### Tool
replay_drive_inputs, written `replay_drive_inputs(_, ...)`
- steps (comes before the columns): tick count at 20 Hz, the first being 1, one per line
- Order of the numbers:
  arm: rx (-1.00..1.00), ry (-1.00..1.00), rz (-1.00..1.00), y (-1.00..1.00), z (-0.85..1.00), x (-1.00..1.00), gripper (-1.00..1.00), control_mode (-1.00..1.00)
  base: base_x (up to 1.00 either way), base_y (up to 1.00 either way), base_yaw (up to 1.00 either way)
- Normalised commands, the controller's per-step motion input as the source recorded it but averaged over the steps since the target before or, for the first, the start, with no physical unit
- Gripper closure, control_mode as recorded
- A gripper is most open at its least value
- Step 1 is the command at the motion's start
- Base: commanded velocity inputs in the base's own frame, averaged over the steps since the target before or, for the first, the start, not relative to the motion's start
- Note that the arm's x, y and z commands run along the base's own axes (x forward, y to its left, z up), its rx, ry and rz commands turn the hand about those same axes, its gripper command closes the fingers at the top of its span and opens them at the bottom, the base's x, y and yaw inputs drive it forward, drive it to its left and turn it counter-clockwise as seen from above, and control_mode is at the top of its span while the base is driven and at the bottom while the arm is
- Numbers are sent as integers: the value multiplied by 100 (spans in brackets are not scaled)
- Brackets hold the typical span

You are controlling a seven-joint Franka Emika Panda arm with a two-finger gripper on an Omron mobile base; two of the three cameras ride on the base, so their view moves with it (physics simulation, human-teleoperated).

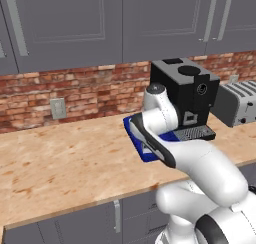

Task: Take out the milk from the fridge and place it on the tray on the counter. Then take the sugar cube near the tray and place it in the tray.

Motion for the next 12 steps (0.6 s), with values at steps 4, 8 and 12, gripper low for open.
replay_drive_inputs(4, 0, -9, 0, -5, 27, 55, 100, -100, 0, 0, 0)
replay_drive_inputs(8, 0, -13, -16, -22, 2, 28, 100, -100, 0, 0, 0)
replay_drive_inputs(12, 7, -20, -26, -32, 0, 7, 100, -100, 0, 0, 0)
